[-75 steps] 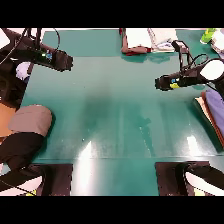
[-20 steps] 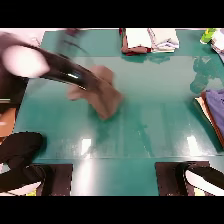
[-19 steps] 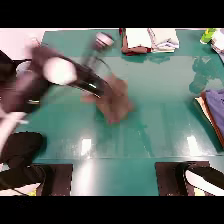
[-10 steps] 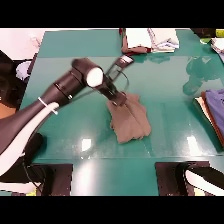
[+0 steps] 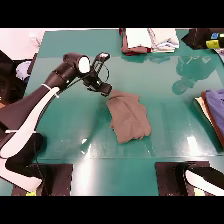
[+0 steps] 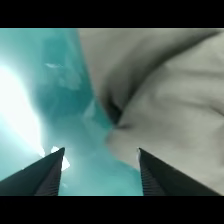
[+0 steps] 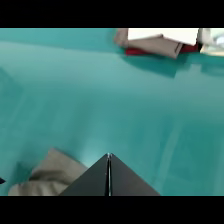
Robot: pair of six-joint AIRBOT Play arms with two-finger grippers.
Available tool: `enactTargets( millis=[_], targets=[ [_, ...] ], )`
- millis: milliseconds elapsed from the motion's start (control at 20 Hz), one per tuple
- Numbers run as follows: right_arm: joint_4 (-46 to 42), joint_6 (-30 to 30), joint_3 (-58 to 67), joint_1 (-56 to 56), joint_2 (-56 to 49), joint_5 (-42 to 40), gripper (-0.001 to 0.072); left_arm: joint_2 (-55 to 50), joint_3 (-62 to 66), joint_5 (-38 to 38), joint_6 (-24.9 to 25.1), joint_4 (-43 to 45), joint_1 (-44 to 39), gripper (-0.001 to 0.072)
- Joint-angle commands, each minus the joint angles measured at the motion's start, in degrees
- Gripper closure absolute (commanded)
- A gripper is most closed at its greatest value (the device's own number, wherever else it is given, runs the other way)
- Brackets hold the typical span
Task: Fold the shirts.
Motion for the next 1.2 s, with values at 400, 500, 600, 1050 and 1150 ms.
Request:
enactTargets(
  millis=[400, 500, 600, 1050, 1150],
  targets=[
    [0.09, 0.04, -10.82, -0.02, 0.04, 4.31, 0.0693, -2.95, -8.7, 6.84, 5.95, -10.51, 0.57, 0.019],
    [0.07, 0.04, -14.73, -0.02, 0.68, 4.87, 0.0693, -2.95, -8.72, 8.66, 6.86, -11.65, 0.57, 0.0498],
    [0.04, 0.04, -19.65, -0.02, 2.32, 4.94, 0.0693, -2.93, -8.63, 8.72, 7.52, -11.45, 0.59, 0.0674],
    [10.03, 3.02, -45.97, 1.31, 8.44, 10.69, 0.0134, -2.4, -5.25, 1.4, 7.28, -2.14, 0.59, 0.0674],
    [13.03, 2.95, -49.44, 4.83, 6.78, 6.8, 0.0135, -2.4, -5.25, 1.27, 7.28, -2.14, 0.57, 0.0674]
  ],
)
